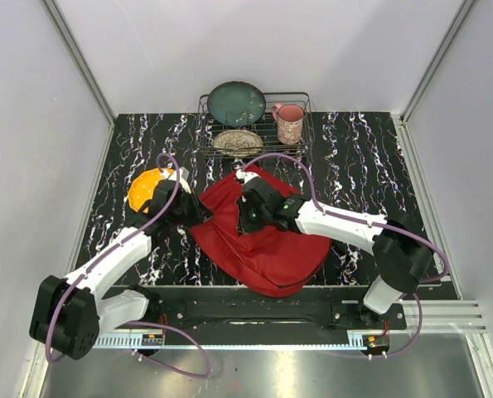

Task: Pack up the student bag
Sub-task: Zip the student bag at the center of the board.

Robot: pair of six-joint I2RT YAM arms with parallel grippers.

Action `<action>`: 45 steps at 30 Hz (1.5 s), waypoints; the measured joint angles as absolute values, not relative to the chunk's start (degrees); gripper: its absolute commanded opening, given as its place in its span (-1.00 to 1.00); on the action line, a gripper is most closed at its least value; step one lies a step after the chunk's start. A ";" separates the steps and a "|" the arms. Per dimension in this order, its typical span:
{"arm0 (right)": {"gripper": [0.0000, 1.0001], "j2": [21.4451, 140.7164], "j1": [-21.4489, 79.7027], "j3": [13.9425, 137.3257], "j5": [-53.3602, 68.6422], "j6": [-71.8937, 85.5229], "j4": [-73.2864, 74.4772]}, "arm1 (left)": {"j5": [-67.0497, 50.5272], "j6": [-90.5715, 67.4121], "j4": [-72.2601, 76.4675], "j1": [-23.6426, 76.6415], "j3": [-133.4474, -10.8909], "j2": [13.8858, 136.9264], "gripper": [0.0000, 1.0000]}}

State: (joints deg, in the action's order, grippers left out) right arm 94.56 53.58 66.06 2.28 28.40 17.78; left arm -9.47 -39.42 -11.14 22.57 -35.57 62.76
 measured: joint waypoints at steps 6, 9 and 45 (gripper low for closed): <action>-1.00 94.56 53.60 65.98 0.99 31.75 14.90 | -11.90 -36.03 -12.51 18.46 -36.91 62.98 -1.00; -1.00 94.83 53.60 66.24 2.15 32.64 13.06 | -15.00 -33.71 -14.57 14.74 -39.72 65.25 -0.58; -1.00 92.97 53.69 62.65 -2.66 41.87 8.29 | -20.51 -51.16 -1.58 18.65 -26.98 62.33 -0.50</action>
